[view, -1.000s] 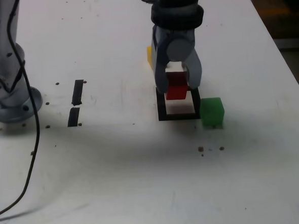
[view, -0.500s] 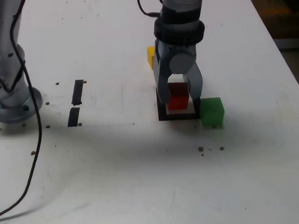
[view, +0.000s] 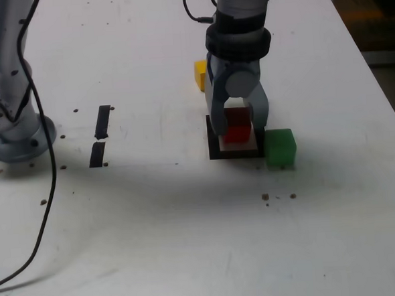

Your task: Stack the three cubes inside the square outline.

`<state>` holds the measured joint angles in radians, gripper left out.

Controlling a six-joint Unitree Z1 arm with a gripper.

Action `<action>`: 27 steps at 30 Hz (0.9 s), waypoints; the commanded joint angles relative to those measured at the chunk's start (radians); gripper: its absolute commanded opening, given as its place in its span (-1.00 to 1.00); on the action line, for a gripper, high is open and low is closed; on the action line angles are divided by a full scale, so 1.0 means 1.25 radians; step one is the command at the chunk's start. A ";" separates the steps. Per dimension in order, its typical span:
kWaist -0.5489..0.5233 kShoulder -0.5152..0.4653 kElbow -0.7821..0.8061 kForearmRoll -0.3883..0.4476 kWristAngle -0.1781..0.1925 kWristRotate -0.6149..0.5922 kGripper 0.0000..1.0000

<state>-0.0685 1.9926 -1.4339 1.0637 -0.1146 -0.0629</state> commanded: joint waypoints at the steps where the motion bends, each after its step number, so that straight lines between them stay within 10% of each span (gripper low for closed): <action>1: 0.003 -0.004 0.006 -0.003 0.000 0.001 -0.42; 27: 0.007 -0.020 0.031 -0.004 -0.027 0.015 0.33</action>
<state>-0.0614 1.9765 -1.3956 1.0598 -0.1468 -0.0453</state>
